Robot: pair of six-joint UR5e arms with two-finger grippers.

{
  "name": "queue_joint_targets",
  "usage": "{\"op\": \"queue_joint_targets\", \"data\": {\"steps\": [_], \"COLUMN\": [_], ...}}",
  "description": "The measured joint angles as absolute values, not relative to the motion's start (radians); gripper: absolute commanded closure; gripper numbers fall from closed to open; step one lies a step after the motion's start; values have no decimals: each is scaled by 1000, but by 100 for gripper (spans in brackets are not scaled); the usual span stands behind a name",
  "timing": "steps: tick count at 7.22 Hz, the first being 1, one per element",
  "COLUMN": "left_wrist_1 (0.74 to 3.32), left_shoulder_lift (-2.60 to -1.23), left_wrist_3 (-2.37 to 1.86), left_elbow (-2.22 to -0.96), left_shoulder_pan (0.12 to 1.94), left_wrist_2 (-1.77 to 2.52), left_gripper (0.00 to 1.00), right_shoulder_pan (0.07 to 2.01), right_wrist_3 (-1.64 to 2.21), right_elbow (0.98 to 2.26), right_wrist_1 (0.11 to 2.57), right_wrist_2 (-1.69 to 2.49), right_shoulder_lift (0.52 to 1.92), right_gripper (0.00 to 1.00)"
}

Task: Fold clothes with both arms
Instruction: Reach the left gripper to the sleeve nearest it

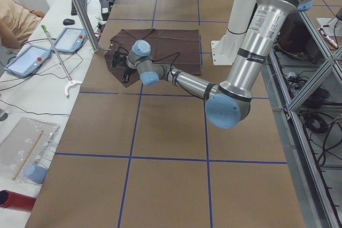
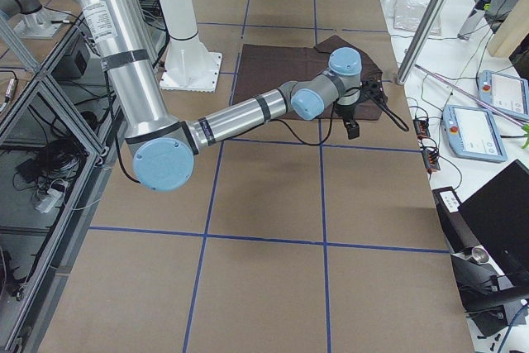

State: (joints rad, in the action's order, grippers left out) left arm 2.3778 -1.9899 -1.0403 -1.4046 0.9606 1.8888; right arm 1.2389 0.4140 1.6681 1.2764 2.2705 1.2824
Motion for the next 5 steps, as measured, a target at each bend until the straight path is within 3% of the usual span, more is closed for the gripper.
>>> {"op": "queue_joint_targets", "data": {"steps": [2, 5], "left_wrist_1": [2450, 2473], "left_shoulder_lift": [-2059, -2137], "left_wrist_3": [-1088, -1113], "left_elbow": [-1254, -1128], "left_shoulder_pan": [893, 848], "left_wrist_2": [1795, 1752], "left_gripper": [44, 46], "right_shoulder_pan": [1240, 1241], "right_wrist_3": [414, 415], "right_elbow": [1672, 1672], "right_wrist_1": [1276, 1276], "right_wrist_2": [2270, 2270], "right_shoulder_lift": [1290, 1291], "right_gripper": [0, 0]}}
